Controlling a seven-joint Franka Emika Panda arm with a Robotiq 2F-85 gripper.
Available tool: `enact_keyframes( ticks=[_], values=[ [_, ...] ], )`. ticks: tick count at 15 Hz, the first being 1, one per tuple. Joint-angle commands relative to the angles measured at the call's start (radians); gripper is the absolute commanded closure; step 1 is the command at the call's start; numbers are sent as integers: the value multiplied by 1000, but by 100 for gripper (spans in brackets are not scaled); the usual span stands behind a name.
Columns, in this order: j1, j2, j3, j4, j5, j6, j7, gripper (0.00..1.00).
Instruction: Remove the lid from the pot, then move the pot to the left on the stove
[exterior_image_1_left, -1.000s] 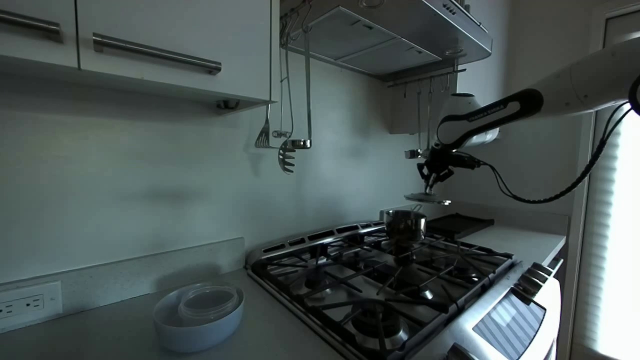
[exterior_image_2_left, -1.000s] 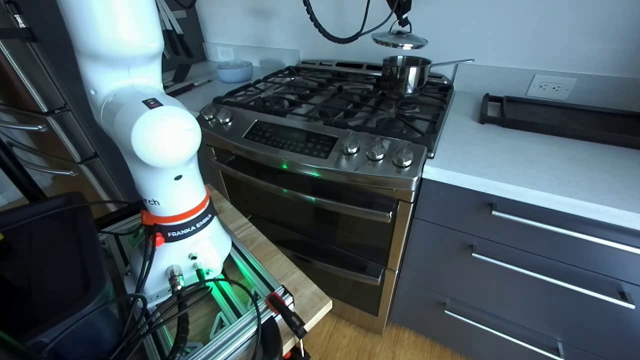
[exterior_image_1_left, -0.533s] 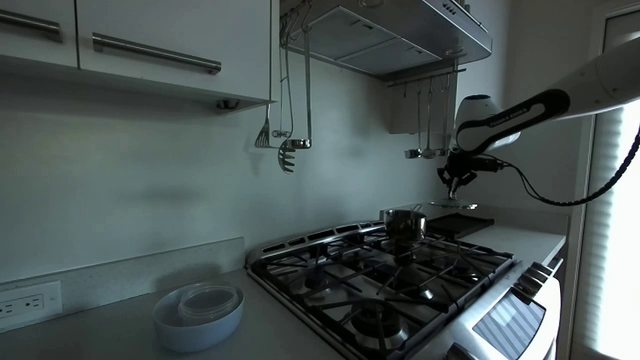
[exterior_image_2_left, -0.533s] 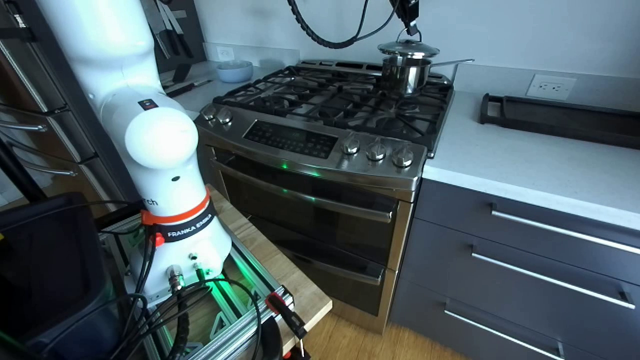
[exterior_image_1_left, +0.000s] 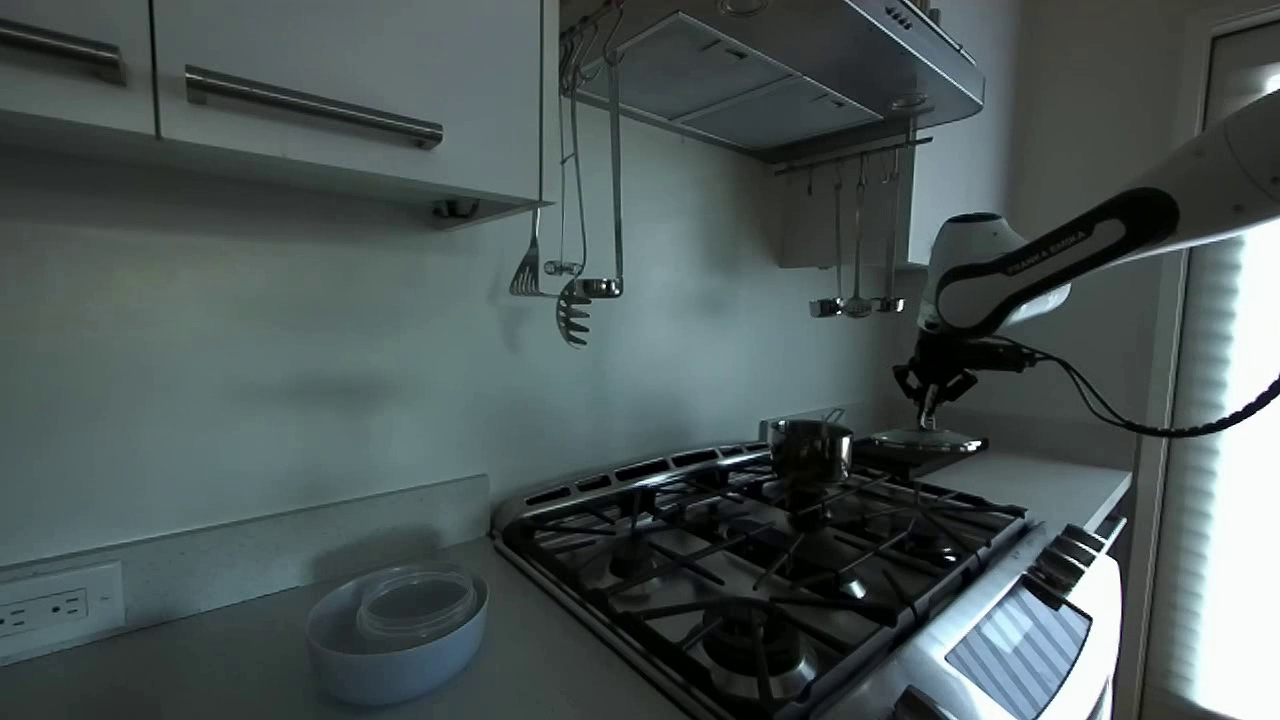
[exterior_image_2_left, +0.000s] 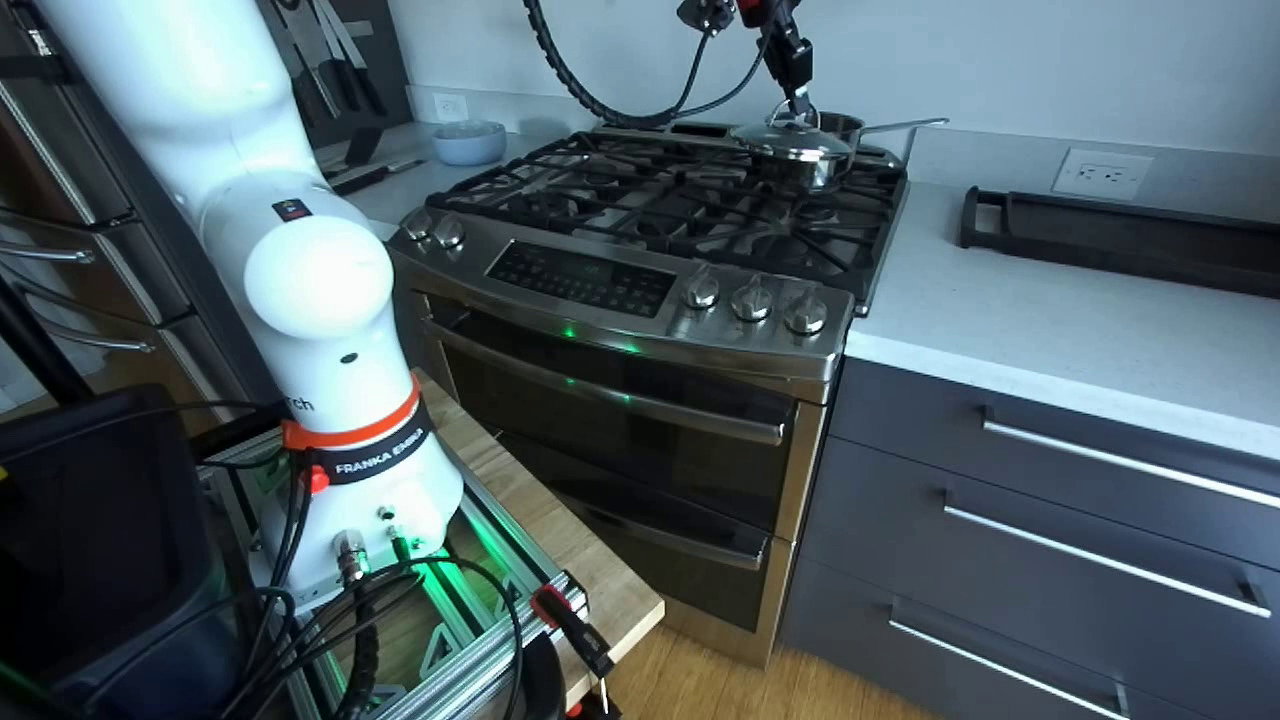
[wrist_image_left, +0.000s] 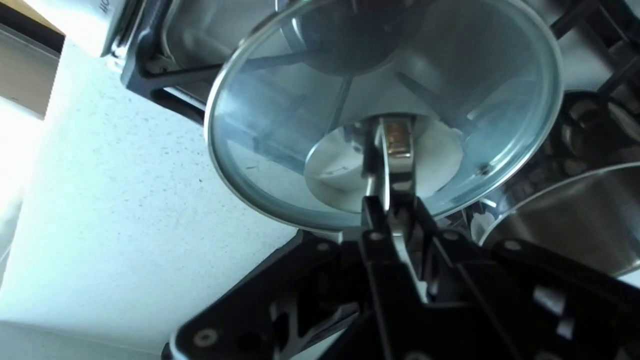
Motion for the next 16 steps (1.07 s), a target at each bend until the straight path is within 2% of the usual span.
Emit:
enact_keyframes(
  ticks=[1,4,11,16],
  values=[
    [-31,-85,29,-129,-6,109,41,96],
    [-51,-115,48,-203,-17,202,86,96],
    [-168,-126,121,-295,-257,218,419,96],
    [-164,-96,130,-318,-312,264,588,96]
  ],
)
